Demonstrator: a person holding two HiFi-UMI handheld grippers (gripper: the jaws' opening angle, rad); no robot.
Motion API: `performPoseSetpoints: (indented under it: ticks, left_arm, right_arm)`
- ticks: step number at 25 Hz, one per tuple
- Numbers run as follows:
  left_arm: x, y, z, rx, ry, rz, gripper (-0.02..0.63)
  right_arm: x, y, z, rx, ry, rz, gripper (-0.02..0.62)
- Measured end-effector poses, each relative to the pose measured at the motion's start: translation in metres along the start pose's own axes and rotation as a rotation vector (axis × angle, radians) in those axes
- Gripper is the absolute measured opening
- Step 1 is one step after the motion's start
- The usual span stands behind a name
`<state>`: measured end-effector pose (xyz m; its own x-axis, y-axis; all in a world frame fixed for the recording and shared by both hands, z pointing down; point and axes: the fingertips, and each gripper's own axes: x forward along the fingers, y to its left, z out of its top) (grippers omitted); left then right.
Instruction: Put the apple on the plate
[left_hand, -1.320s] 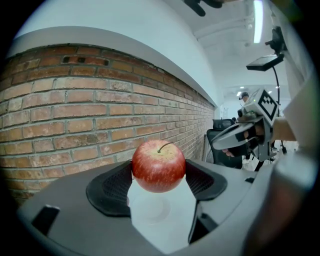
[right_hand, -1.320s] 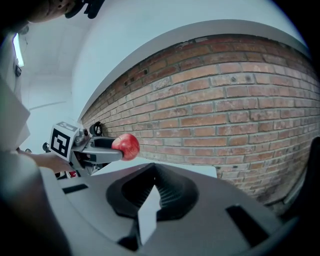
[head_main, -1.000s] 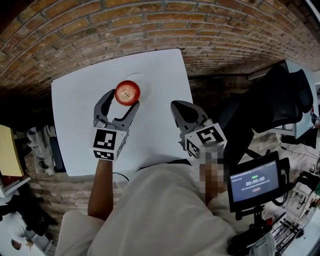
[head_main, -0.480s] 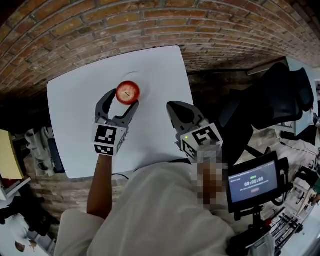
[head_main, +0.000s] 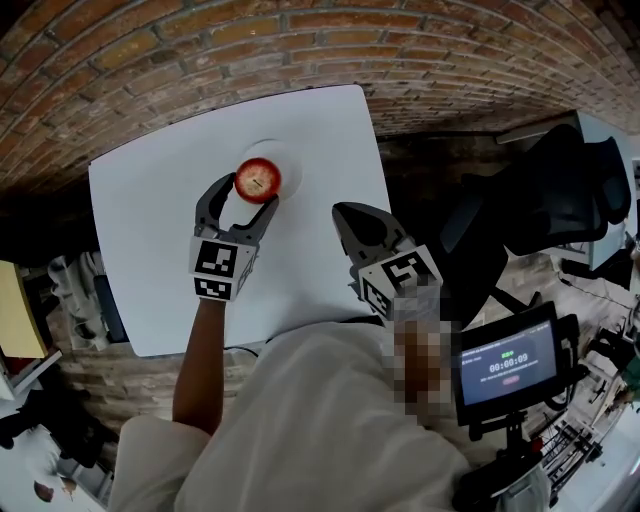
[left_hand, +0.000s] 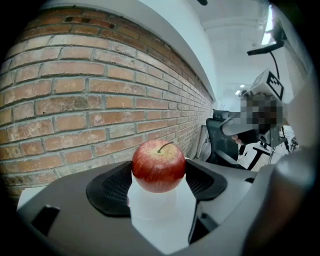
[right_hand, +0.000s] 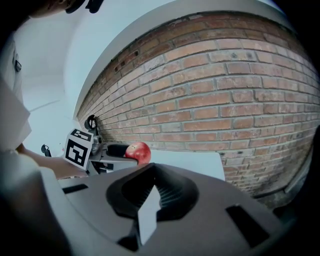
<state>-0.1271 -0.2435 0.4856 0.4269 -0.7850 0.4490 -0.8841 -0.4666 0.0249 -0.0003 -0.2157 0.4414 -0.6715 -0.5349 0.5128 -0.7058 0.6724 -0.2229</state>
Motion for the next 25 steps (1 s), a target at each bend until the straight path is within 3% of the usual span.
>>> performPoseSetpoints:
  ticks: [25]
  left_arm:
    - [0.05, 0.016, -0.049, -0.037, 0.071, -0.038, 0.341]
  right_arm:
    - [0.015, -0.018, -0.021, 0.023, 0.057, -0.03, 0.005]
